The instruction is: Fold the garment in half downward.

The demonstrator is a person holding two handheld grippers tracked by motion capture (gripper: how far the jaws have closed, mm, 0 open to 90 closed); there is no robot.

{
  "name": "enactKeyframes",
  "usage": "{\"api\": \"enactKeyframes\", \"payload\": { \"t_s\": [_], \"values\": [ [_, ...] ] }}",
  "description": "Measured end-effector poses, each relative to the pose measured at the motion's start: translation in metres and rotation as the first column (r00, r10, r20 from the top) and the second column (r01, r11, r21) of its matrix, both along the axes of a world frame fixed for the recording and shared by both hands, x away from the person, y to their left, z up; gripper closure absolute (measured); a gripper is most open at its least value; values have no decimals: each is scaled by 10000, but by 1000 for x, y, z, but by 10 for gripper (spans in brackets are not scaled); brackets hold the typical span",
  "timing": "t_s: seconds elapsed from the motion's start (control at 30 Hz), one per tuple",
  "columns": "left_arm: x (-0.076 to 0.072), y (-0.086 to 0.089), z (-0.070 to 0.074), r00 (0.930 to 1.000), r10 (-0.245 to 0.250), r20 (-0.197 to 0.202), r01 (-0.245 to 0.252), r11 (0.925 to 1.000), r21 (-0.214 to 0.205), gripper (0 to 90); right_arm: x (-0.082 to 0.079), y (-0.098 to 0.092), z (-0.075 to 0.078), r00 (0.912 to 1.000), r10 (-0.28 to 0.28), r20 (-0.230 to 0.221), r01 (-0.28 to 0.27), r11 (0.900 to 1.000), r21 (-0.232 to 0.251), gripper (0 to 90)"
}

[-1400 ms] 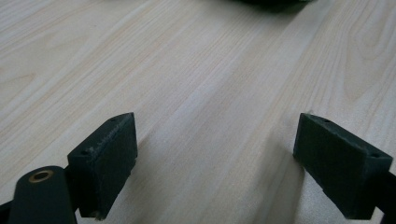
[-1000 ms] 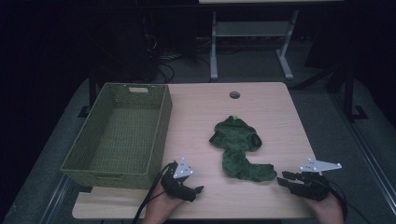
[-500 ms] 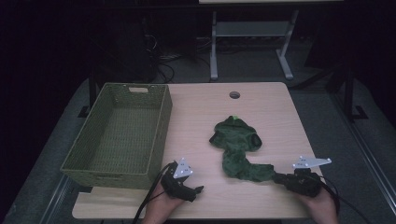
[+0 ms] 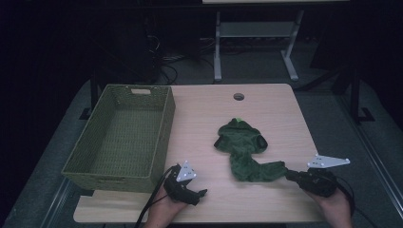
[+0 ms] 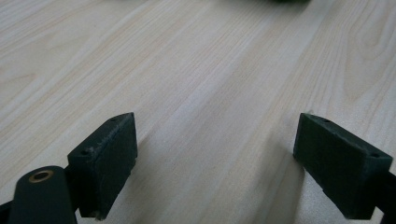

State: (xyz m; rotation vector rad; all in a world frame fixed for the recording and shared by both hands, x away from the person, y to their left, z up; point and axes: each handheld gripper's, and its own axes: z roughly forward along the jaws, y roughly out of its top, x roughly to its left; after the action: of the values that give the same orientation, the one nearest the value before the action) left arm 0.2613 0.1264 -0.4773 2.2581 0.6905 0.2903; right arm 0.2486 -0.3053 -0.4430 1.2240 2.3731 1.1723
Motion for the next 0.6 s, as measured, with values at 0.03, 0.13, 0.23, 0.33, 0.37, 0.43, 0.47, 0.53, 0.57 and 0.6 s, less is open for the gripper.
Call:
{"api": "enactKeyframes", "payload": {
  "t_s": [0.03, 0.13, 0.23, 0.33, 0.37, 0.43, 0.47, 0.53, 0.57, 0.6],
  "values": [
    [0, 0, 0, 10000, -3, 0, 3, 10000, 3, 128, 1, 0, 1, 9999, 36, 94, -36, 10000, -15, 845],
    [0, 0, 0, 10000, -5, -17, 5, 10000, -12, 128, 2, -1, 6, 9996, -50, 264, 52, 9999, -92, 846],
    [0, 0, 0, 10000, -2, -17, 2, 10000, -15, 128, 1, -4, 9, 9990, -252, 360, 260, 9994, -225, 846],
    [0, 0, 0, 10000, -5, -16, 5, 10000, -10, 128, 1, -4, 13, 9987, -125, 490, 128, 9999, -54, 845],
    [0, 0, 0, 10000, -5, -17, 5, 10000, -9, 128, 1, -2, 15, 9986, -2, 520, 3, 10000, -10, 845],
    [0, 0, 0, 10000, -6, 2, 6, 10000, 4, 128, 2, 3, 19, 9975, 241, 664, -244, 9997, 25, 845],
    [0, 0, 0, 10000, -18, 6, 18, 10000, 9, 128, 3, 6, 20, 9968, 340, 718, -346, 9994, 64, 845],
    [0, 0, 0, 10000, -20, 5, 20, 10000, 9, 128, 6, 11, 23, 9945, 615, 851, -629, 9979, 137, 844],
    [0, 0, 0, 10000, -22, 9, 22, 10000, 13, 128, 7, 14, 24, 9936, 714, 876, -734, 9971, 196, 844],
    [0, 0, 0, 10000, -21, 8, 21, 10000, 14, 128, 8, 17, 26, 9921, 847, 931, -878, 9957, 299, 844]
  ]
}}
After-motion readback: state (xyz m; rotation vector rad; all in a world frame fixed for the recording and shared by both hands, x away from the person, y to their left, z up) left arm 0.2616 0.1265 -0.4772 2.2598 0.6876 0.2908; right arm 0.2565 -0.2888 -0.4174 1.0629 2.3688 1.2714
